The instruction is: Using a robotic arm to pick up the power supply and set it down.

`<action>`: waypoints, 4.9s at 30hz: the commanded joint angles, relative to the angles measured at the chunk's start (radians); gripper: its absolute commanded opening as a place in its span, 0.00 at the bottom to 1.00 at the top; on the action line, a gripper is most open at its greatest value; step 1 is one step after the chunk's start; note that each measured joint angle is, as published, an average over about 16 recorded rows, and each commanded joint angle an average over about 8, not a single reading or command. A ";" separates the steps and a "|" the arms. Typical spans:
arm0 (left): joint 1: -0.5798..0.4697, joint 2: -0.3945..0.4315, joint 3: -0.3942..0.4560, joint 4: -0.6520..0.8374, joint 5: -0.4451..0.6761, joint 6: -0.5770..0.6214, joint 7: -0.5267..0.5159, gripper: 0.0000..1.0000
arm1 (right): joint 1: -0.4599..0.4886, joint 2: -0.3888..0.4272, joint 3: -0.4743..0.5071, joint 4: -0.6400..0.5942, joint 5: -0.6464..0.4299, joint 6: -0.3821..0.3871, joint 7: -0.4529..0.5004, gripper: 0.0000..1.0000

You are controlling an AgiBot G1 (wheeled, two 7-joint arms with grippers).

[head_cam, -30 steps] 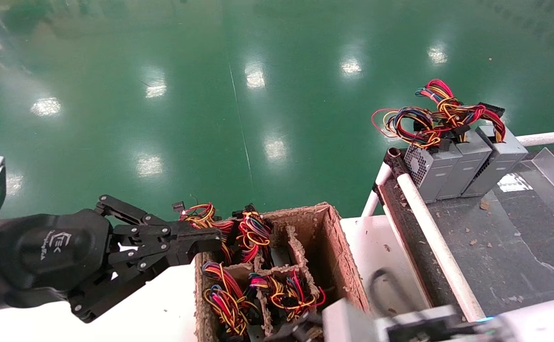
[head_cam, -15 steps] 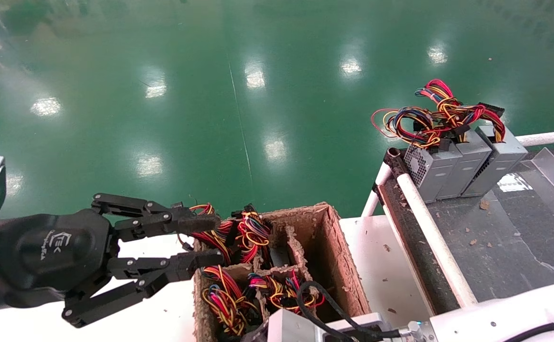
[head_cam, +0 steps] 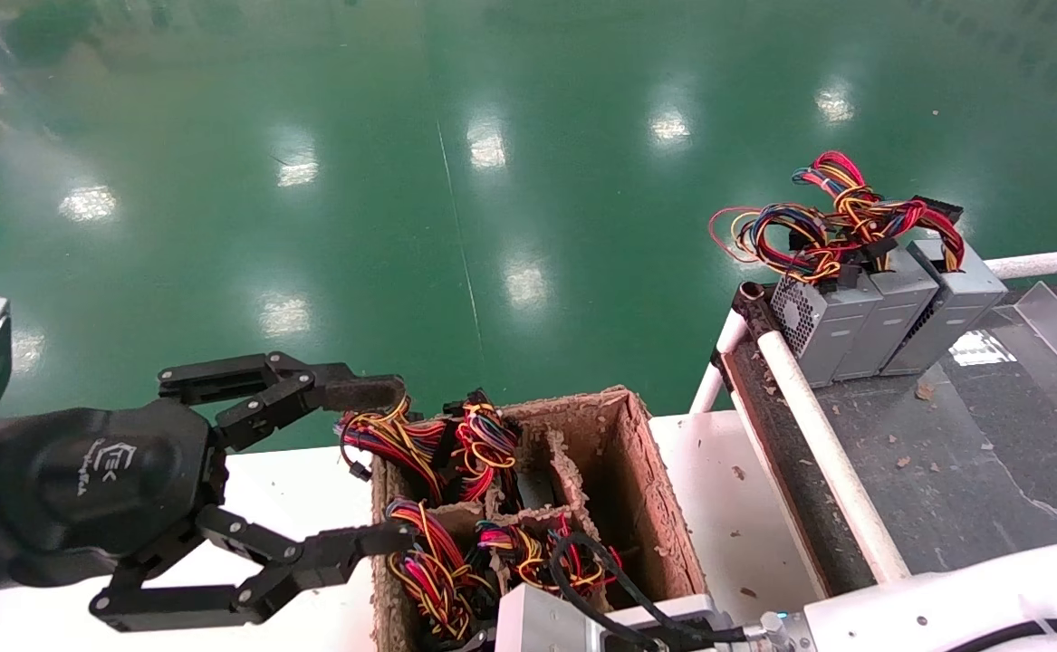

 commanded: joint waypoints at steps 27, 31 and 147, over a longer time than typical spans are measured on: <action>0.000 0.000 0.000 0.000 0.000 0.000 0.000 1.00 | -0.051 0.101 0.111 0.025 0.208 -0.059 -0.083 0.00; 0.000 0.000 0.000 0.000 0.000 0.000 0.000 1.00 | -0.059 0.139 0.159 0.030 0.277 -0.074 -0.115 0.00; 0.000 0.000 0.001 0.000 -0.001 0.000 0.001 1.00 | 0.322 0.395 0.373 -0.533 0.250 -0.072 -0.440 1.00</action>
